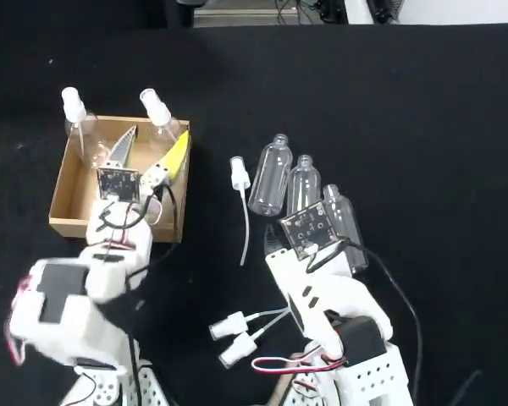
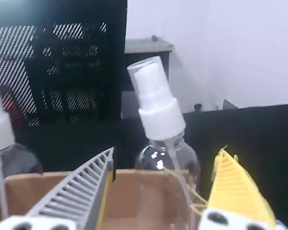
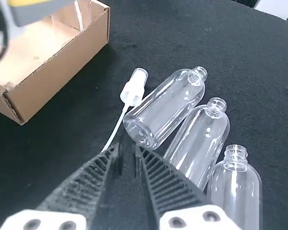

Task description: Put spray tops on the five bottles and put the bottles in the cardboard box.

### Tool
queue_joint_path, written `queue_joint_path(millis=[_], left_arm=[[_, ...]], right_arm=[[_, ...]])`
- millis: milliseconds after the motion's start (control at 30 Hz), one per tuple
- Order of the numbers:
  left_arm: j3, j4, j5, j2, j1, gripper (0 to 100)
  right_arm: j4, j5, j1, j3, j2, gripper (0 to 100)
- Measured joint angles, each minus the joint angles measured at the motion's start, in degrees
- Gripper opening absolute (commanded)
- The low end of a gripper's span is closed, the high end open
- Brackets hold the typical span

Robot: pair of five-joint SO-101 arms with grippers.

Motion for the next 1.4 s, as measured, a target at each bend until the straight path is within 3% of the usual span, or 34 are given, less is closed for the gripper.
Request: queue_joint_path(millis=[233, 367, 467, 600, 700, 767, 1100, 1400], left_arm=[[12.1, 16.2, 0.3, -23.0, -2.5, 30], [15.5, 29.3, 4.9, -39.6, -4.7, 30], [15.2, 45.0, 8.4, -53.0, -4.7, 30], [9.1, 72.5, 12.3, -68.5, -4.0, 30], [3.2, 91.8, 13.6, -73.6, -3.3, 30], [2.2, 99.1, 13.8, -73.8, -3.0, 30], [-1.6, 110.8, 13.9, -72.1, -1.2, 30], [-2.5, 116.5, 9.1, -72.5, 3.8, 30]], right_arm=[[0.0, 0.0, 0.0, 0.7, 0.0, 2.4], [0.0, 0.0, 0.7, 0.7, 0.0, 2.5], [0.0, -1.7, 3.5, 0.7, 0.0, 2.6], [0.0, -4.9, 7.6, 0.7, 0.0, 3.7], [0.0, -5.2, 9.8, 0.3, 0.0, 10.3], [0.1, -5.6, 11.0, -1.2, 0.0, 12.4], [4.5, -5.7, 12.3, -12.0, 0.2, 10.9], [4.5, -4.7, 12.3, -29.3, 30.7, 11.7]])
